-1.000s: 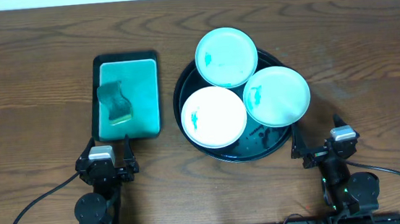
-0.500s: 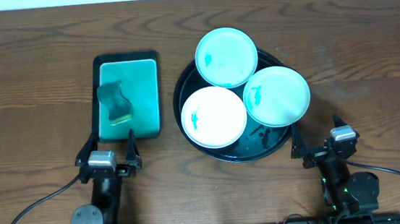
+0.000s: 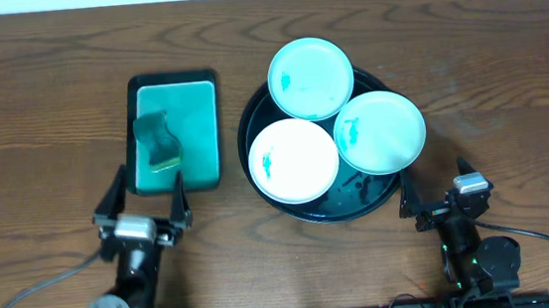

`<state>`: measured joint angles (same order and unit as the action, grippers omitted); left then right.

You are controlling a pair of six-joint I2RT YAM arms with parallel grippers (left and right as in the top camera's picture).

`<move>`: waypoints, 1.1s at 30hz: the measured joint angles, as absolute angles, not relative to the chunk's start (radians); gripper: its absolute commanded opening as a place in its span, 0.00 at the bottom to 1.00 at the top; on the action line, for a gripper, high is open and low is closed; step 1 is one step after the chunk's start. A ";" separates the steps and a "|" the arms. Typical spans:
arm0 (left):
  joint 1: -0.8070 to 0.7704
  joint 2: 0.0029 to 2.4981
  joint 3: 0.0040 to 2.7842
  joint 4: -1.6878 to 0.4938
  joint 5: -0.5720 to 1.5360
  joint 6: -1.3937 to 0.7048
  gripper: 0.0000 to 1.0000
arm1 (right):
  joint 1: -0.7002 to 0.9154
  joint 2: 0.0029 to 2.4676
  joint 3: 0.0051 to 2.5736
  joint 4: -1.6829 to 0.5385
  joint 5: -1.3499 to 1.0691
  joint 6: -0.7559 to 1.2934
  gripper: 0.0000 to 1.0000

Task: Clean dirty plates on tray and stack at the side
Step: 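Reach the left gripper down to the green sponge on the teal tray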

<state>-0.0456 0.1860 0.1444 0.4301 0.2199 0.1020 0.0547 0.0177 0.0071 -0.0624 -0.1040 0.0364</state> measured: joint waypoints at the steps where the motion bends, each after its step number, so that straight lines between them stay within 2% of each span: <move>1: -0.046 0.243 0.209 0.374 0.210 0.105 0.79 | 0.055 0.018 0.007 -0.062 -0.103 0.036 0.99; 2: -0.046 0.294 0.264 0.346 0.204 0.106 0.79 | 0.055 0.018 0.007 -0.063 -0.104 0.036 0.99; 5: -0.046 0.505 0.506 0.067 0.197 0.112 0.79 | 0.055 0.019 0.007 -0.061 -0.104 0.036 0.99; 8: -0.044 0.765 0.748 -0.104 0.267 0.113 0.79 | 0.055 0.020 0.007 -0.062 -0.104 0.036 0.99; 13: -0.043 1.079 0.918 -0.137 0.513 0.108 0.79 | 0.055 0.020 0.007 -0.062 -0.104 0.036 0.99; 15: -0.043 1.153 0.943 -0.159 0.527 0.090 0.79 | 0.055 0.020 0.007 -0.062 -0.104 0.036 0.99; 23: -0.042 1.462 1.279 -0.628 0.197 -0.075 0.79 | 0.055 0.020 0.007 -0.062 -0.104 0.036 0.99; 33: -0.032 1.646 1.334 -0.728 0.035 -0.149 0.79 | 0.055 0.020 0.007 -0.063 -0.104 0.036 0.99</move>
<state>-0.0319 1.6459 1.3342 -0.7280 0.0353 -0.1493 0.0547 0.0204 0.0071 -0.0628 -0.1036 0.0364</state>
